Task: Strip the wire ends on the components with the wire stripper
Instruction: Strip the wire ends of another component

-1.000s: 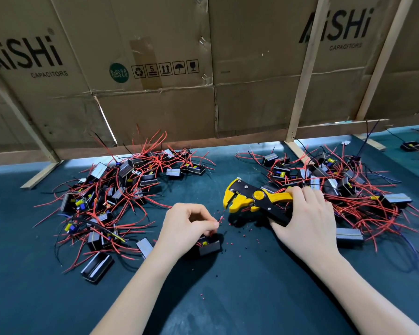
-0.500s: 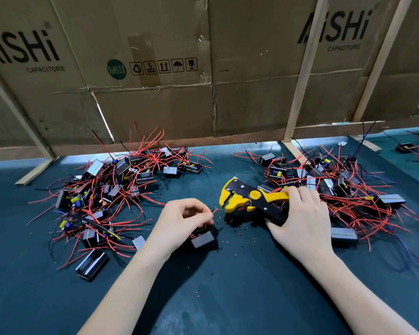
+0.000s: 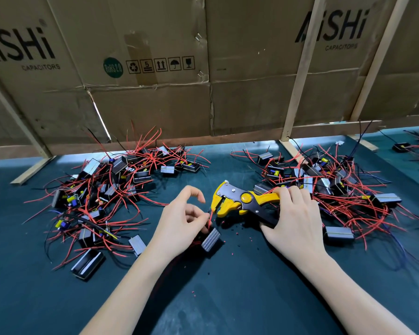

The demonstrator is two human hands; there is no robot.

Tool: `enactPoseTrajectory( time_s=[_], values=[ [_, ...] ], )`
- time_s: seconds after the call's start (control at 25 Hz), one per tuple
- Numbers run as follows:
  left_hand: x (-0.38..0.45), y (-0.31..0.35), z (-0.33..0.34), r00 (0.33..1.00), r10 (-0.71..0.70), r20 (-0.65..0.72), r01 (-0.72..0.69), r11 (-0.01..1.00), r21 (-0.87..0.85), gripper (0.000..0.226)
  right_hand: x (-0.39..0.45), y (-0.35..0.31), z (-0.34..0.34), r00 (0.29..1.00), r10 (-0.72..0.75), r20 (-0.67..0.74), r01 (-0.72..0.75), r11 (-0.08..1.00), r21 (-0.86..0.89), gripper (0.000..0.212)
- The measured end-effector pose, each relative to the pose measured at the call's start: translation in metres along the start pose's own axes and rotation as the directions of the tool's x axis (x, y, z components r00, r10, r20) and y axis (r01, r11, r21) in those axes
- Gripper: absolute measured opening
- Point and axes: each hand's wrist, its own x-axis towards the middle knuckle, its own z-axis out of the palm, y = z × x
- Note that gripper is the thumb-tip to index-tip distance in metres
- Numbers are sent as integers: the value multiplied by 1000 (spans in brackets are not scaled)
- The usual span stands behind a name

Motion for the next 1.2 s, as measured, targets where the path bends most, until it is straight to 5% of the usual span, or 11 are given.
enactPoseTrajectory(
  time_s=[0.56,1.2],
  values=[
    [1,-2,3,994,109,-28,-105,986,133,13,-1,-4,-1,1000,1,-29,-1,1000,13,55],
    [4,-7,-2,999,45,18,-46,995,84,9,1,-1,-4,990,-72,-118,60,993,-101,48]
  ],
)
